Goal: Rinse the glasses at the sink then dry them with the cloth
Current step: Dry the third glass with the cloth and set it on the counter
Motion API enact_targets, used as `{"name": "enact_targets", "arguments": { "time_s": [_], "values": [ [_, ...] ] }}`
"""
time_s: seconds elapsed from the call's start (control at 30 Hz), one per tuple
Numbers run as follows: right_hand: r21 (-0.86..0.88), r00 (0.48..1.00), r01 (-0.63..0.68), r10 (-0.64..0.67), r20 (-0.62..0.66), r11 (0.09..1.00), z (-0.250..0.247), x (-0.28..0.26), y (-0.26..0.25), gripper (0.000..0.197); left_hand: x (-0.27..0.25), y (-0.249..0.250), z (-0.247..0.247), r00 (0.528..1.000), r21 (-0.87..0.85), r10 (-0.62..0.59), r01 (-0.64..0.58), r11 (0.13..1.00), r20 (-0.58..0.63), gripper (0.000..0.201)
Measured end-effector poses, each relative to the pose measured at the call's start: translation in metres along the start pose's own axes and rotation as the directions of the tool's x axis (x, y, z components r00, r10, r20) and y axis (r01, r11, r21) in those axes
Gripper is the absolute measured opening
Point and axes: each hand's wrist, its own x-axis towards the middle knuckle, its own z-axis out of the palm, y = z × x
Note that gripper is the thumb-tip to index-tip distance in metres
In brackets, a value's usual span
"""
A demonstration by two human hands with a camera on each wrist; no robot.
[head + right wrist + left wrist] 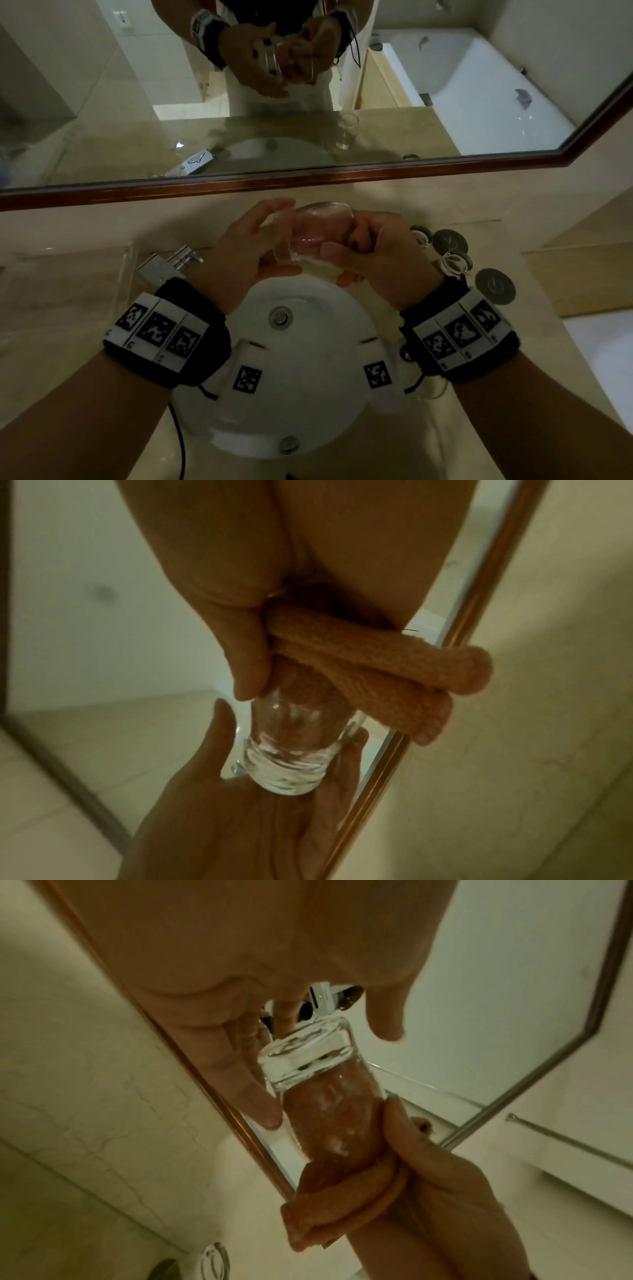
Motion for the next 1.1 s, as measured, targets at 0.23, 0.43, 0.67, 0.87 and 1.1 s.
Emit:
{"name": "enact_targets", "arguments": {
  "time_s": [0.23, 0.43, 0.67, 0.87, 1.1],
  "values": [
    [0.066, 0.998, -0.064, 0.064, 0.003, 0.996, -0.003, -0.003, 0.002, 0.046, -0.003, 0.0, 0.0, 0.951, 0.298, 0.303, -0.307, 0.904, 0.061, 0.044],
    [0.114, 0.999, -0.039, 0.042, -0.026, 0.993, -0.005, -0.005, 0.005, 0.043, 0.001, -0.006, -0.002, 0.926, 0.269, 0.367, -0.376, 0.887, 0.086, 0.067],
    [-0.099, 0.991, 0.121, -0.125, -0.037, 0.988, 0.0, -0.004, 0.006, 0.032, 0.004, 0.002, 0.012, 0.99, 0.07, -0.119, 0.124, 0.99, -0.08, 0.06],
    [0.065, 0.999, -0.035, 0.036, -0.01, 0.997, -0.006, -0.005, -0.001, 0.004, 0.003, -0.009, 0.002, 0.941, 0.327, 0.331, -0.333, 0.884, 0.065, 0.04],
    [0.022, 0.996, 0.044, -0.042, -0.077, 0.999, -0.006, -0.003, 0.008, 0.01, 0.008, -0.008, 0.005, 0.962, 0.143, 0.272, -0.269, 0.953, -0.005, 0.05]
  ]
}}
